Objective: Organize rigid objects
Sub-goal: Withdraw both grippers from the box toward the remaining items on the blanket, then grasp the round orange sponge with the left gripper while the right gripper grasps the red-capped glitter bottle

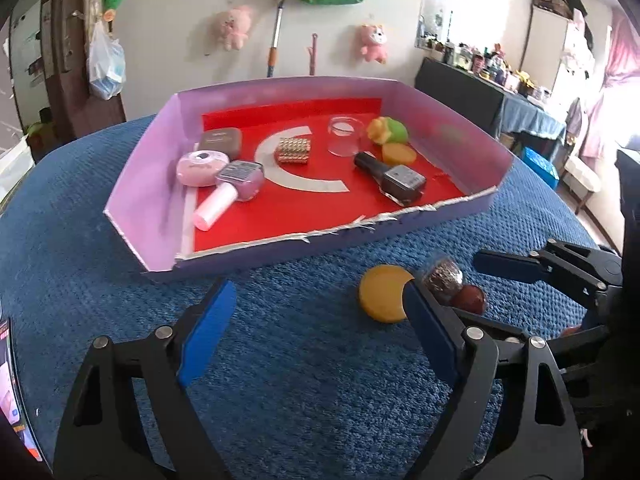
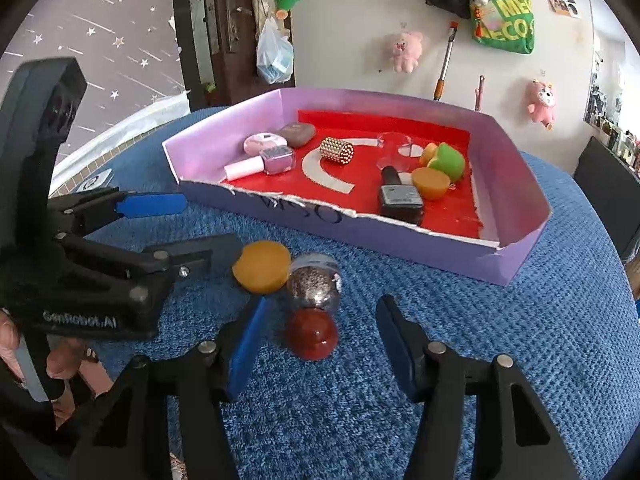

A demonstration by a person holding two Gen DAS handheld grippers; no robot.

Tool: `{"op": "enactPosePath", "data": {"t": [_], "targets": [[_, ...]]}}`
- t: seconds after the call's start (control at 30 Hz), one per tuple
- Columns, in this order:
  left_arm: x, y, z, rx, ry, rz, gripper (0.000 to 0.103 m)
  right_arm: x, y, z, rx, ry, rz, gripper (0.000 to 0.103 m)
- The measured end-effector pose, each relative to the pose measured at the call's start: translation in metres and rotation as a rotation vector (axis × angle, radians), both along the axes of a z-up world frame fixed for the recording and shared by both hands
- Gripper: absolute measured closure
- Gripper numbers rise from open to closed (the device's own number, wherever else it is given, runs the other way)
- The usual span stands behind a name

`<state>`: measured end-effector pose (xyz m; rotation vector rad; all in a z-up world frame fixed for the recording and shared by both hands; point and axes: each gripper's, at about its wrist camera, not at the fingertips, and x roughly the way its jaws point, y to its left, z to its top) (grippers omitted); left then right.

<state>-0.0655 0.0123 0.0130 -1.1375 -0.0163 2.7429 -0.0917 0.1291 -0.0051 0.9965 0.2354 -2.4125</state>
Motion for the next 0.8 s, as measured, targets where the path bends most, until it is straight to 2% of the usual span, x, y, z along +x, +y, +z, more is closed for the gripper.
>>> {"op": "enactPosePath", "data": {"t": [0.2, 0.57, 0.7, 0.8], "targets": [[-0.003, 0.010, -0.006, -0.011, -0.020, -0.037, 0.018, -0.004, -0.001, -0.005, 0.018, -0.001, -0.014, 0.044], [-0.015, 0.019, -0.016, 0.001, -0.076, -0.077, 0.019, -0.003, 0.003, -0.010, 0.047, 0.020, -0.003, 0.051], [-0.018, 0.018, -0.019, 0.015, -0.090, -0.072, 0.026, -0.002, 0.000, -0.010, 0.047, 0.035, 0.015, 0.057], [-0.016, 0.020, -0.018, 0.014, -0.084, -0.083, 0.038, -0.002, -0.001, -0.009, 0.032, 0.037, 0.036, 0.066]]}}
